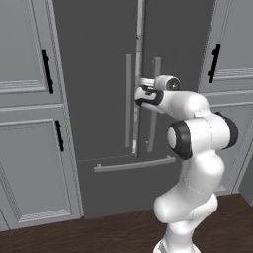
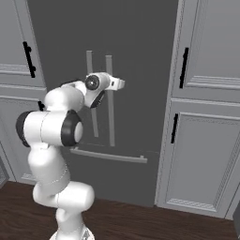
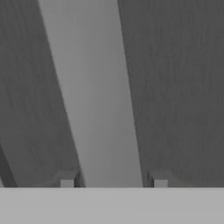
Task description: Take the strawberry from the fridge and place it on top of the pancake, located on the dining counter.
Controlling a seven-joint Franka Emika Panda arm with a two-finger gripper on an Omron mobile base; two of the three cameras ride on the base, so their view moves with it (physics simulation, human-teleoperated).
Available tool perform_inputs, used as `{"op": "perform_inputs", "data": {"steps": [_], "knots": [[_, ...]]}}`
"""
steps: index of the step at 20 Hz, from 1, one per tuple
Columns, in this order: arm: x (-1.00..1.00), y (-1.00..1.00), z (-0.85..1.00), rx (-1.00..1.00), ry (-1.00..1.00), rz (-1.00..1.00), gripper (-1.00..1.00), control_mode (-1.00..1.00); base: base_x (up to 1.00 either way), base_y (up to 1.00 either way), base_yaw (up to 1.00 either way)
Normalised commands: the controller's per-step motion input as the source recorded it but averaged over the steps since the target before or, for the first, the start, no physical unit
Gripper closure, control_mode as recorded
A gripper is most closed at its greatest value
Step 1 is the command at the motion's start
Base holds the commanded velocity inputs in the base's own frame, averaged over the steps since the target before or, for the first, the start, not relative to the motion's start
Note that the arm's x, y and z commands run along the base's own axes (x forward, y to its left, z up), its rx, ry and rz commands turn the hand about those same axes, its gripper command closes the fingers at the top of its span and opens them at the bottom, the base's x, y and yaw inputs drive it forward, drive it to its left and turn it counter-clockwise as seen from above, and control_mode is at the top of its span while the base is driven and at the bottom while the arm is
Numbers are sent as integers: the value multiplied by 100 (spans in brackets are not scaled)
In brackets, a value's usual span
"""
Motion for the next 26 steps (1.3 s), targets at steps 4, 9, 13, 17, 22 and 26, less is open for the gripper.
{"op": "perform_inputs", "data": {"steps": [4, 9, 13, 17, 22, 26], "knots": [[-84, -100, -1, 6, -15, 5, 100, -100, 0, 0, 0], [-81, -100, 0, 8, -15, 4, 100, -100, 0, 0, 0], [-79, -100, 0, 11, -8, 4, 100, -100, 0, 0, 0], [-72, -100, 0, 14, -9, 3, 100, -100, 0, 0, 0], [-54, -100, -3, 16, -11, 0, 100, -100, 0, 0, 0], [-24, -100, -6, 10, -16, -4, 100, -100, 0, 0, 0]]}}
